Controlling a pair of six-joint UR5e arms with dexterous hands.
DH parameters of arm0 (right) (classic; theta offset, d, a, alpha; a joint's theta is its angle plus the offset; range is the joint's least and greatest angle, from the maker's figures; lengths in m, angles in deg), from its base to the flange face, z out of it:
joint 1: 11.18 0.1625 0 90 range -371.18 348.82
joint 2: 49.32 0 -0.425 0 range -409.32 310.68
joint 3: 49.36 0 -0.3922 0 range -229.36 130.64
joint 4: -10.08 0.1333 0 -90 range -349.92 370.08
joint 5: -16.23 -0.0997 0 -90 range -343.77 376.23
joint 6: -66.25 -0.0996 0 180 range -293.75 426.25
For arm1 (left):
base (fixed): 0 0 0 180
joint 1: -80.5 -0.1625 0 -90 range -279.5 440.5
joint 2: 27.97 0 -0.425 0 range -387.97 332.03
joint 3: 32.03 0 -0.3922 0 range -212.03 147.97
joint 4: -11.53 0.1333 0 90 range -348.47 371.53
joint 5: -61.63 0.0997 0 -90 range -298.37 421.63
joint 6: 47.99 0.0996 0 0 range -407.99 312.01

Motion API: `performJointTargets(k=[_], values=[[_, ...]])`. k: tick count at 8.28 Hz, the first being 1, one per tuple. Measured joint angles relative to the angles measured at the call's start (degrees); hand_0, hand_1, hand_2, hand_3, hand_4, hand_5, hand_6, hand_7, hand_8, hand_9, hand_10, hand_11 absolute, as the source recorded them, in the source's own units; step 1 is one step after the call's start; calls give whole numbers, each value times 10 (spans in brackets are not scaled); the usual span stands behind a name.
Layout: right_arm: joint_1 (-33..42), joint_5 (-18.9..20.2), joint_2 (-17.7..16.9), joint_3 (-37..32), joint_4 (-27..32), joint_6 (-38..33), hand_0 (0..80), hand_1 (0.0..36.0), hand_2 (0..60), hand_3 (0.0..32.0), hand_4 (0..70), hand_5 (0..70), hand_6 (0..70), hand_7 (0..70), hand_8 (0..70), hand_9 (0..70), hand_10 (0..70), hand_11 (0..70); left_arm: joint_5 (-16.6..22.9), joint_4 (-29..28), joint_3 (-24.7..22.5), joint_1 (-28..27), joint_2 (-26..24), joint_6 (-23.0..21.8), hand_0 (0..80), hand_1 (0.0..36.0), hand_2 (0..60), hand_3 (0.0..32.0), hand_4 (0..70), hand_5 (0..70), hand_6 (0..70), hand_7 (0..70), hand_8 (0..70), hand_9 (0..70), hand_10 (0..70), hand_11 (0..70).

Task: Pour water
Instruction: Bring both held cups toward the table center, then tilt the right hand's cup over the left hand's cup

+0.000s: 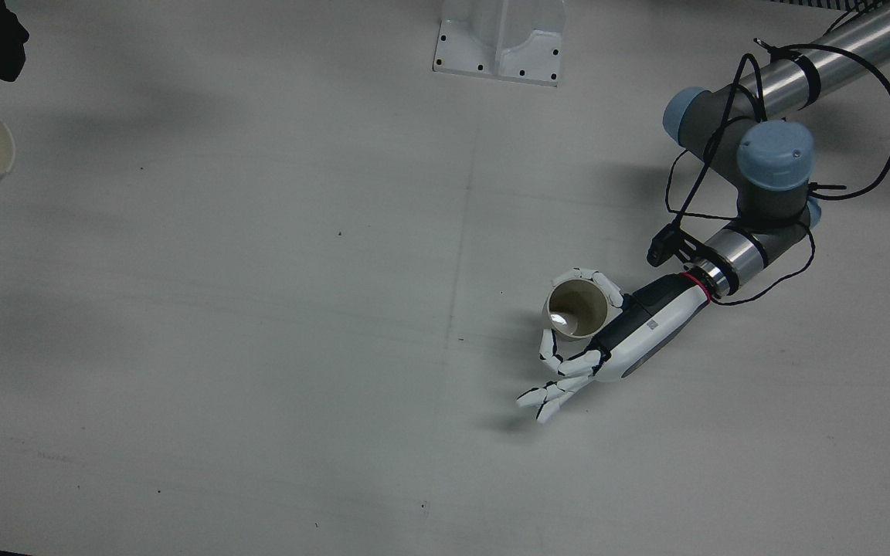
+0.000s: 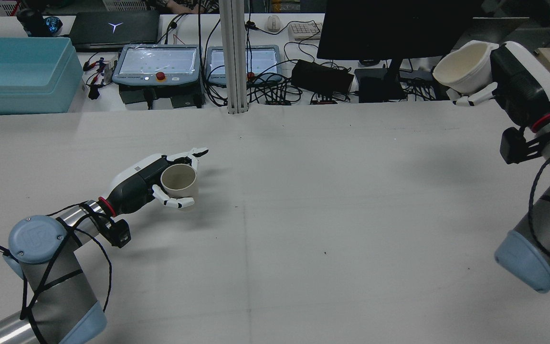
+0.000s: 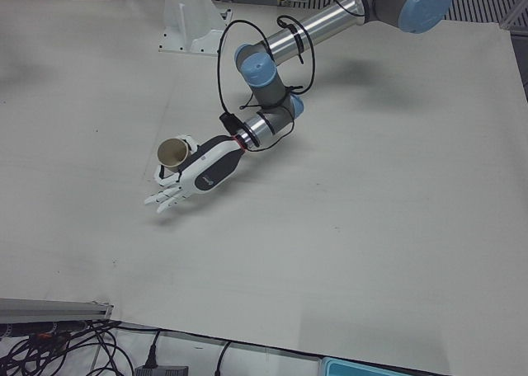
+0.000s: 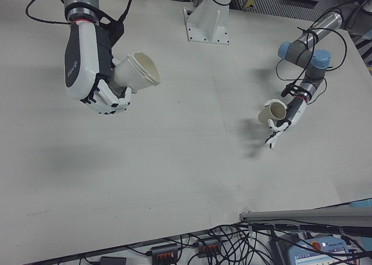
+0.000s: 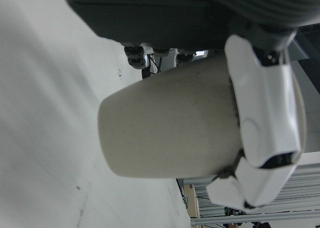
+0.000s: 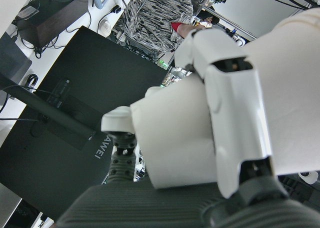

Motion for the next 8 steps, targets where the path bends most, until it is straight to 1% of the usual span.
performJointTargets(k=[1, 2, 3, 5, 7, 8], values=[[-9, -4, 17, -2, -20, 15, 800, 360, 600, 0, 624, 700, 700, 700, 617, 629, 556, 700, 0, 35, -2, -11, -43, 1, 602, 360, 600, 0, 521, 700, 74, 113, 4, 11, 44, 90], [-24, -16, 31, -3, -34, 26, 800, 360, 600, 0, 664, 700, 700, 700, 617, 628, 552, 700, 0, 66, -1, -30, -81, 2, 597, 360, 600, 0, 539, 700, 82, 124, 6, 15, 46, 93], [-43, -33, 42, -4, -47, 34, 800, 360, 600, 0, 687, 700, 700, 700, 619, 632, 551, 700, -1, 86, 2, -51, -114, 15, 600, 360, 600, 0, 553, 700, 88, 132, 7, 17, 47, 94], [-73, -57, 78, -5, -77, 64, 800, 360, 600, 0, 700, 700, 700, 700, 621, 636, 545, 700, -2, 100, 14, -77, -153, 40, 591, 360, 600, 0, 561, 700, 93, 136, 8, 17, 48, 95], [-116, -88, 119, -11, -100, 92, 800, 360, 600, 0, 700, 700, 700, 700, 619, 634, 537, 700, -4, 97, 47, -87, -182, 46, 591, 360, 600, 0, 572, 700, 98, 146, 9, 20, 50, 97], [-139, -103, 140, -22, -104, 106, 800, 360, 600, 0, 700, 700, 700, 700, 618, 634, 535, 700, -6, 92, 57, -87, -188, 45, 594, 360, 600, 0, 573, 700, 98, 147, 9, 20, 49, 97]])
